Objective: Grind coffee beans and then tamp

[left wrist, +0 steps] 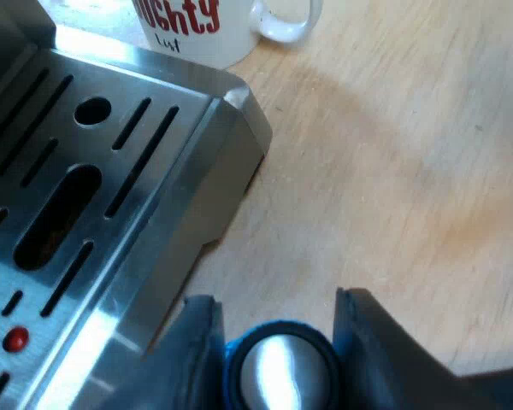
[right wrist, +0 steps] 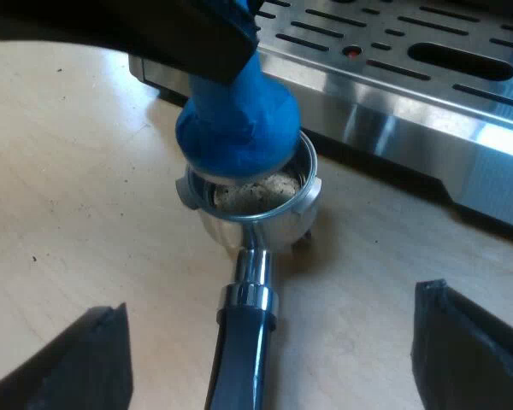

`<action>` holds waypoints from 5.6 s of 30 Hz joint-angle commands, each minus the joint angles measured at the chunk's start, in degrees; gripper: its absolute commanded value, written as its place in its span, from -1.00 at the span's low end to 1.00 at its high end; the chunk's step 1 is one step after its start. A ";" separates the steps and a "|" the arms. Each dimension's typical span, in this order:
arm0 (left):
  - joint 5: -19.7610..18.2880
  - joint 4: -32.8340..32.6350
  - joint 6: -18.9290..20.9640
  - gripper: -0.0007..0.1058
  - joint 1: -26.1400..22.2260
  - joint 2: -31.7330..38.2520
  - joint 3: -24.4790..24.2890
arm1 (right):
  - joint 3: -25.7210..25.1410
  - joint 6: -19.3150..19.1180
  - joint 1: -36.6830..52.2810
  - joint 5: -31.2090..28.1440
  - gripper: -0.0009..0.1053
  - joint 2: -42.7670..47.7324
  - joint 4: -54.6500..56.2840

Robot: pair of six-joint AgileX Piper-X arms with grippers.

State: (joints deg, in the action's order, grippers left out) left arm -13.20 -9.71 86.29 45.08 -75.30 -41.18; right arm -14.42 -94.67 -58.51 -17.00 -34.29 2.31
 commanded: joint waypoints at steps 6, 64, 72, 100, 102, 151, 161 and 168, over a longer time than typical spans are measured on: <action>0.60 6.04 0.40 -0.67 0.05 0.02 4.22 | -0.08 -0.66 0.34 0.55 0.31 0.35 -0.81; -2.53 9.27 6.55 -0.67 0.05 0.17 4.11 | -0.08 -0.55 0.34 0.55 0.31 0.35 -2.32; -2.42 10.06 8.66 -0.67 0.05 5.71 3.33 | -0.08 1.04 0.34 0.55 0.31 0.35 -3.79; -2.34 -6.46 3.43 -0.67 -16.32 18.22 10.15 | -0.90 1.04 0.23 8.17 0.31 0.35 -7.48; -1.87 -5.09 3.43 -0.67 -16.32 18.33 11.95 | -0.90 1.04 0.23 8.17 0.31 0.35 -7.15; -1.16 -7.02 6.39 -0.02 -16.44 29.47 12.39 | -7.90 0.17 0.23 9.93 0.31 0.35 5.06; -1.16 -15.39 6.39 -0.02 -16.44 33.12 3.41 | -22.69 0.62 0.35 11.81 0.31 0.35 21.70; -1.18 -19.12 6.52 -0.02 -17.21 33.30 -2.41 | -31.04 3.34 0.55 10.36 0.31 -2.00 34.16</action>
State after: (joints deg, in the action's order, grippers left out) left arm -14.49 -27.41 92.48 28.40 -42.25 -42.25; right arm -43.95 -91.08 -58.38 -6.26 -35.80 34.03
